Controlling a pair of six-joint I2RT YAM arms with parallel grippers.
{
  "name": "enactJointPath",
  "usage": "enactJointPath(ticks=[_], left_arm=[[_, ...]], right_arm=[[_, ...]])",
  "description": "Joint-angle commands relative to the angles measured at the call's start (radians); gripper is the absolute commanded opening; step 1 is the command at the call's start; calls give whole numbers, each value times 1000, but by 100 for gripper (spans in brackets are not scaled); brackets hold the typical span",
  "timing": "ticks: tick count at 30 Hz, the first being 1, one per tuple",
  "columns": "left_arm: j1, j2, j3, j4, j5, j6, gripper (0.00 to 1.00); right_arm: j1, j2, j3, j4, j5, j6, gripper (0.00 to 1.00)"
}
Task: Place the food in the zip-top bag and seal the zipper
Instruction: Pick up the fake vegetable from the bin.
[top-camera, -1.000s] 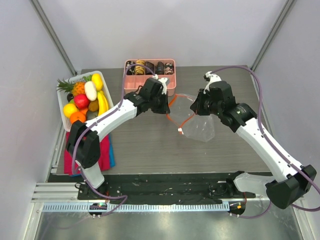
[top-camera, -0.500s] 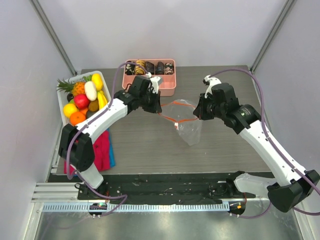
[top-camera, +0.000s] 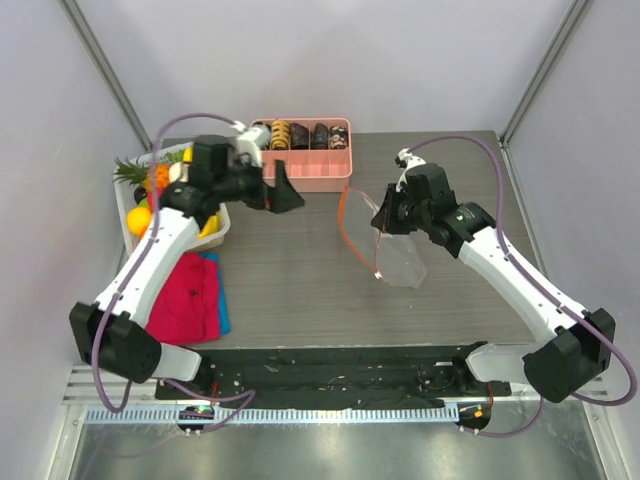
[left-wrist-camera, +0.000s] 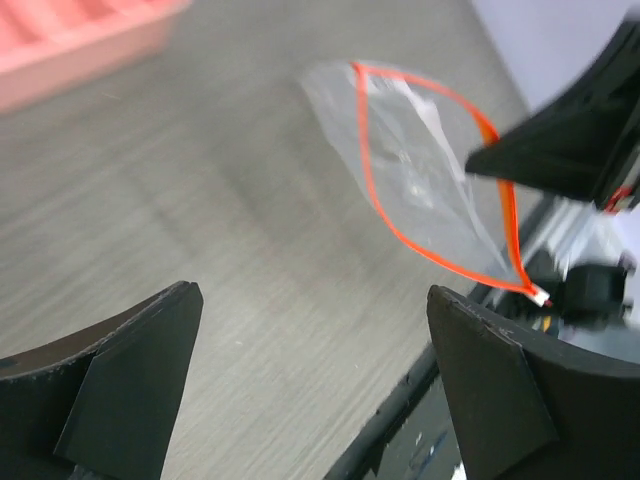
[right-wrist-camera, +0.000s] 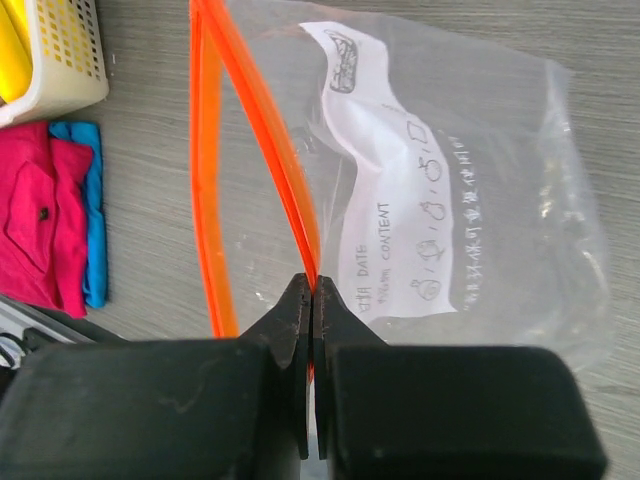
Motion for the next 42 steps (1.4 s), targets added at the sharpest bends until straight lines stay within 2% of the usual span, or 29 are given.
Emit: enactJointPath(ticks=[1, 2, 5, 7, 9, 11, 12, 17, 20, 24, 34, 42], left_arm=[[198, -114, -25, -49, 83, -57, 100], [300, -127, -31, -60, 95, -69, 100], [473, -185, -52, -80, 125, -59, 100], [612, -176, -25, -118, 127, 8, 100], [701, -145, 51, -192, 23, 47, 98], [738, -84, 98, -207, -57, 50, 91], [747, -61, 136, -207, -153, 50, 86], [738, 60, 196, -132, -275, 33, 85], [709, 147, 283, -164, -364, -2, 84], [671, 289, 366, -201, -402, -17, 81], [585, 424, 405, -149, -534, -8, 80], [568, 490, 460, -161, -545, -3, 69]], right_arm=[[-3, 9, -5, 83, 0, 77, 1], [-3, 13, -13, 88, 5, 83, 1], [-4, 23, -22, 103, 12, 117, 1], [-4, 38, -22, 109, 19, 129, 1], [-4, 58, -18, 117, 29, 146, 1], [-4, 79, -12, 126, 28, 157, 1], [-3, 87, -7, 127, 25, 162, 1], [-3, 133, 16, 132, 52, 163, 1], [-4, 147, 24, 131, 66, 162, 1], [-3, 156, 25, 132, 62, 166, 1], [-4, 151, 21, 132, 58, 163, 1], [-3, 156, 21, 132, 55, 160, 1]])
